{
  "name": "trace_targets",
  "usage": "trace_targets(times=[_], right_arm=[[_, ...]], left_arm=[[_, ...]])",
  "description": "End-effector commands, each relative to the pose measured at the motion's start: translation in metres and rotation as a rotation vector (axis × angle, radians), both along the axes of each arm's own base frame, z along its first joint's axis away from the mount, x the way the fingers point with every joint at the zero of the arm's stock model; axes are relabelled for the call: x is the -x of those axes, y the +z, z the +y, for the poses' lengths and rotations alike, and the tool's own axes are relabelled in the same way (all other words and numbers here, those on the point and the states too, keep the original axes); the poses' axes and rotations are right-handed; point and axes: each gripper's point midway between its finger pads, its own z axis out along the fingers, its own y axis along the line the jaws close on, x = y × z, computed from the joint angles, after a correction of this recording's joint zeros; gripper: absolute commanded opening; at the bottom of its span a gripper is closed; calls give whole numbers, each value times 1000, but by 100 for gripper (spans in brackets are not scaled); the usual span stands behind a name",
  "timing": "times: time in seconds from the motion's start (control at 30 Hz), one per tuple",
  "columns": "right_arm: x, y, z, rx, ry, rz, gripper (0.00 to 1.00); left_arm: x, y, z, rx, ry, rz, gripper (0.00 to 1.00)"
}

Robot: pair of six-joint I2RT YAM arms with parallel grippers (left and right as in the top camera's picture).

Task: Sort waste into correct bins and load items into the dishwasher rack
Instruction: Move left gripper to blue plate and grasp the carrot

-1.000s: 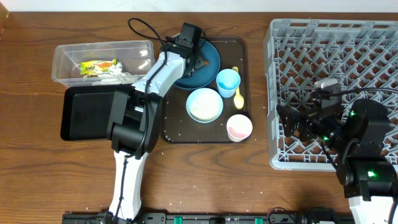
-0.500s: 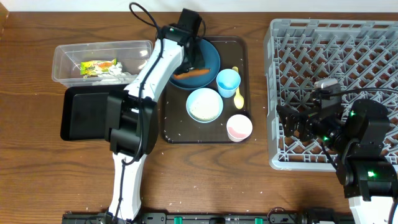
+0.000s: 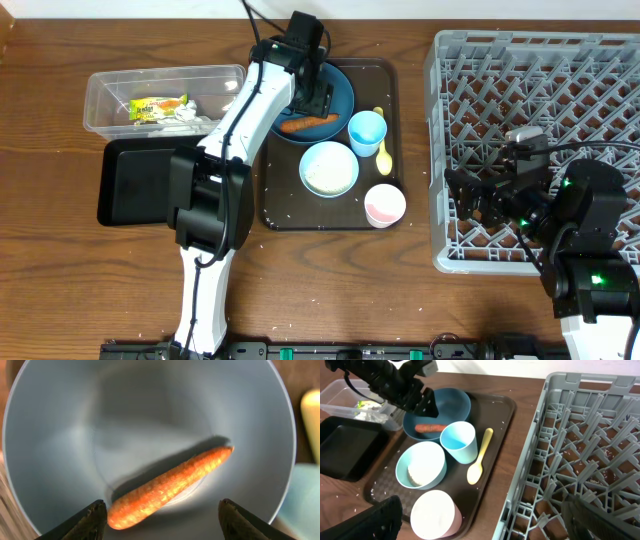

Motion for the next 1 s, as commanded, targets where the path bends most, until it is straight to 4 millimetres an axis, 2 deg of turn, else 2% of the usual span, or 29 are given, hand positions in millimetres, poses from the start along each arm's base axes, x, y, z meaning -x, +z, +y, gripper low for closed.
trace_targets(times=[0.0,0.3,0.53,0.6,0.67,0.8,0.97], right_arm=[[-2,10,-3,9,-9,-26,99],[-2,10,-3,9,-8,-26,99],[-2,10,-3,9,-9,-26,99],[-2,10,-3,9,-9,-26,99],[-2,10,-3,9,-9,-26,99],[-2,10,-3,9,-9,-26,99],[-2,10,-3,9,-9,-26,99]], left_arm=[[4,-8,7,-112,-293,-14,73],[18,-58,12,-175,-476,79,72],[22,-75,10,-164,-485,114,68],[22,-80,10,-164,-485,117,62],[20,-84,9,-163,-479,112,52],[16,-86,8,-162,-476,100,41],[6,-82,4,-158,-473,55,15]])
